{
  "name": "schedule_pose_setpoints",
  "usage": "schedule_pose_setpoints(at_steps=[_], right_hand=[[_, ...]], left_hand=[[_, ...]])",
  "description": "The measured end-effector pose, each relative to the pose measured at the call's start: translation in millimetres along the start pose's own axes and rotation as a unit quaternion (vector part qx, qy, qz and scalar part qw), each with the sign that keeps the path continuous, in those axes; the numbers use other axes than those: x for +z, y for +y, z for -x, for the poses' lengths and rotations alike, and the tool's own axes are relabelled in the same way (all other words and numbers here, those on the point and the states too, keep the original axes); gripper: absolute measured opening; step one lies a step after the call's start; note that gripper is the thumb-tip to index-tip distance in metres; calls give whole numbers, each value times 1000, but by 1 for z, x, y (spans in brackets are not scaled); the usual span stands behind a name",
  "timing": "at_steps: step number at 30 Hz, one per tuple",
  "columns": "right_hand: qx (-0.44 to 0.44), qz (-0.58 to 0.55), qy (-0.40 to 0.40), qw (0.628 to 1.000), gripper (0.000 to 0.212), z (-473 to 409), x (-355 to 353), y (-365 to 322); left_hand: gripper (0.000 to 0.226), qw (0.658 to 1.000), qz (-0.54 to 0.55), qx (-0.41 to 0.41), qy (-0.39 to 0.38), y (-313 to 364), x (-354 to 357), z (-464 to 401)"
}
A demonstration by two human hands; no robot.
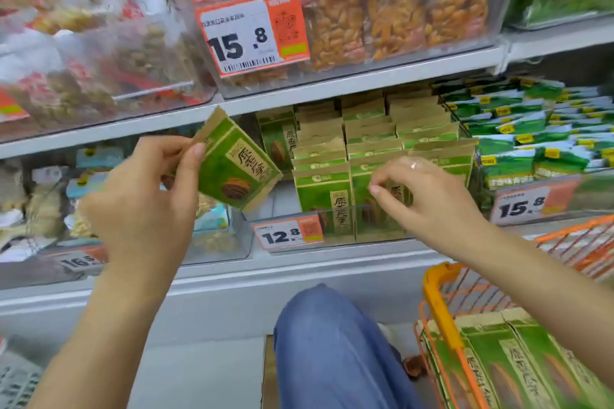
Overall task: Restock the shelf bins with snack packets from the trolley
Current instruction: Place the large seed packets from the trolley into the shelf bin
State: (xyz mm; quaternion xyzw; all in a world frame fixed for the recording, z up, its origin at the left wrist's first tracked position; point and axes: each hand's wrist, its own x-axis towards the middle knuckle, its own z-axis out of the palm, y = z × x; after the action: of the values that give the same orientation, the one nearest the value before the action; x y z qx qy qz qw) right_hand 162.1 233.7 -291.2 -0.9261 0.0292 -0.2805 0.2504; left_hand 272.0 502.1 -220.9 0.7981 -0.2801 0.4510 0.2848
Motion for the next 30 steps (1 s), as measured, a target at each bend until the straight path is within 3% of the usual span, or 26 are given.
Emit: schedule_pose_setpoints(at_steps=[2,4,7,10,13,15,19,22,30], right_hand=[[-15,37,-23,999,32,8,13,11],[-47,74,-41,995,31,16,24,20],[-55,80,-35,995,30,18,27,22],[-53,81,-25,995,29,17,28,21],[-63,85,-17,994,29,18,29,22],[-68,83,-16,994,29,18,29,23],[-71,81,-10,994,28,20,29,22],[-74,77,-3,994,29,20,30,22],[-82,75,8,994,27,20,31,23]], left_hand=[[14,994,-57,89,9,-13,17,7],[11,984,-116,130,-31,-22,41,13],[17,963,-205,130,-120,-23,83,16],[9,932,-284,138,-177,-19,121,4],[30,906,-291,137,-276,-17,149,-18],[22,883,-353,101,-293,-12,155,-31],[30,899,-291,15,-327,-15,184,-53],[32,910,-268,7,-316,-22,197,-58],[55,895,-189,-37,-403,-30,200,-59]])
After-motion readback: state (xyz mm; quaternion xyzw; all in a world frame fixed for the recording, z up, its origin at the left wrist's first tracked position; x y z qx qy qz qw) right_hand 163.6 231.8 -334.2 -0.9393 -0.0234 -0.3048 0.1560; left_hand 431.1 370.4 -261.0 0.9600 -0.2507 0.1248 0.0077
